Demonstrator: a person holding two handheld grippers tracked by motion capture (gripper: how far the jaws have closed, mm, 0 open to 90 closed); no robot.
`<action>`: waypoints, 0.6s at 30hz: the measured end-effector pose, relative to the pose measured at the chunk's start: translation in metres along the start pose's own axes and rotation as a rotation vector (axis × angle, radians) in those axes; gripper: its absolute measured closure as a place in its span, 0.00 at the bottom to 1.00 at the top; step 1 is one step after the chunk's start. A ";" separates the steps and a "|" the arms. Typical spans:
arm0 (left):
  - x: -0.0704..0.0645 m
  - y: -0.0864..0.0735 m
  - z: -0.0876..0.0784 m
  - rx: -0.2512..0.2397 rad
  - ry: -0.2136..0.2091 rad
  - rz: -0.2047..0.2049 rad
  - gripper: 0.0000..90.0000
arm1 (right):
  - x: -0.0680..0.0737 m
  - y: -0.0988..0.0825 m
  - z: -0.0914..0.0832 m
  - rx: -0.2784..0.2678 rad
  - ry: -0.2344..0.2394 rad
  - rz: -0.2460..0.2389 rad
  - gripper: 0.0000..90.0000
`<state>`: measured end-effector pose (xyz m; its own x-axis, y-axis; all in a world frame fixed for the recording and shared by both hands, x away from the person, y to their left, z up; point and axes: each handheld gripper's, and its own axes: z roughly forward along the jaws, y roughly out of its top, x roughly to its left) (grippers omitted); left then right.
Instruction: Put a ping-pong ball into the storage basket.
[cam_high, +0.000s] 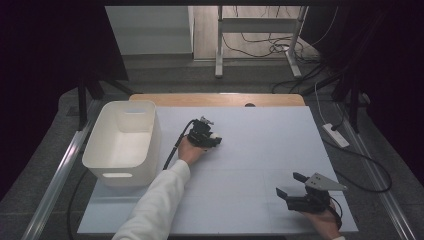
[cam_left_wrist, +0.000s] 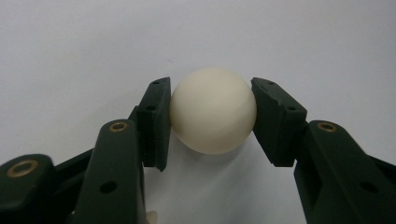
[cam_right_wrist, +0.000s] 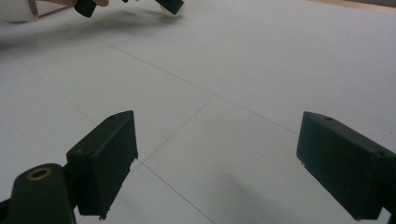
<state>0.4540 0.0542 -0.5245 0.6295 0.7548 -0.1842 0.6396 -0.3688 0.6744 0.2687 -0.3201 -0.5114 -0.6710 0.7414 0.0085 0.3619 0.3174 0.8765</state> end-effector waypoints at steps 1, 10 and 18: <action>0.000 0.000 -0.002 0.004 0.000 0.008 0.57 | 0.000 0.000 0.000 0.000 -0.001 0.000 0.14; -0.004 0.003 -0.014 -0.006 0.003 0.027 0.57 | 0.001 0.000 0.000 -0.003 0.001 -0.003 0.14; -0.009 0.005 -0.027 -0.029 0.005 0.048 0.57 | 0.001 0.000 0.000 -0.001 -0.001 -0.003 0.14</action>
<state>0.4399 0.0604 -0.5004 0.6571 0.7392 -0.1477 0.5956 -0.3891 0.7027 0.2686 -0.3194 -0.5114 -0.6711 0.7414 0.0053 0.3593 0.3189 0.8770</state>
